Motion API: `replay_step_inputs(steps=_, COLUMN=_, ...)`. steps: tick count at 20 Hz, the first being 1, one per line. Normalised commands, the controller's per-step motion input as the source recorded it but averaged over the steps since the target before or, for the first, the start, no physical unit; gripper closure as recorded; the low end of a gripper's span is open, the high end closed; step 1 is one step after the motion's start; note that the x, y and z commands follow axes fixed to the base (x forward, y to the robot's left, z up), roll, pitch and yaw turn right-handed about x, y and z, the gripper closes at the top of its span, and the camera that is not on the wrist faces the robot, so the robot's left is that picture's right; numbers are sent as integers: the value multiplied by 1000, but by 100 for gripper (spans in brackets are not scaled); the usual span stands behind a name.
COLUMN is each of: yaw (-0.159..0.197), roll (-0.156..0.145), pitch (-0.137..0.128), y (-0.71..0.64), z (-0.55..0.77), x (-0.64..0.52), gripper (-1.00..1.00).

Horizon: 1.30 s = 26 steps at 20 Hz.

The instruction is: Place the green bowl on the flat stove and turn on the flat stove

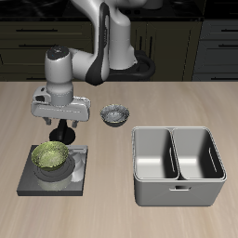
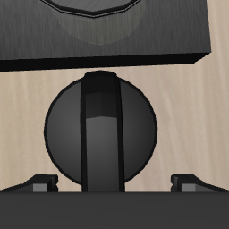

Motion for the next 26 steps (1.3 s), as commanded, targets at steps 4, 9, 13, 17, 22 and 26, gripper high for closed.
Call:
replay_step_inputs(steps=4, yaw=-7, roll=-7, pitch=51, y=-40, z=-276, x=0, gripper=-100)
replay_step_inputs(steps=9, yaw=-52, roll=40, pitch=37, y=141, z=-231, x=-72, gripper=100)
replay_step_inputs(steps=13, yaw=4, roll=34, pitch=-5, y=73, z=-12, x=-96, gripper=100)
replay_step_inputs(steps=17, yaw=16, roll=7, pitch=-17, y=-106, z=125, x=-35, gripper=100)
replay_step_inputs(steps=22, yaw=17, roll=-22, pitch=-21, y=-245, z=149, x=2, gripper=100)
replay_step_inputs(steps=26, yaw=27, roll=-40, pitch=-19, y=-389, z=186, x=57, gripper=100)
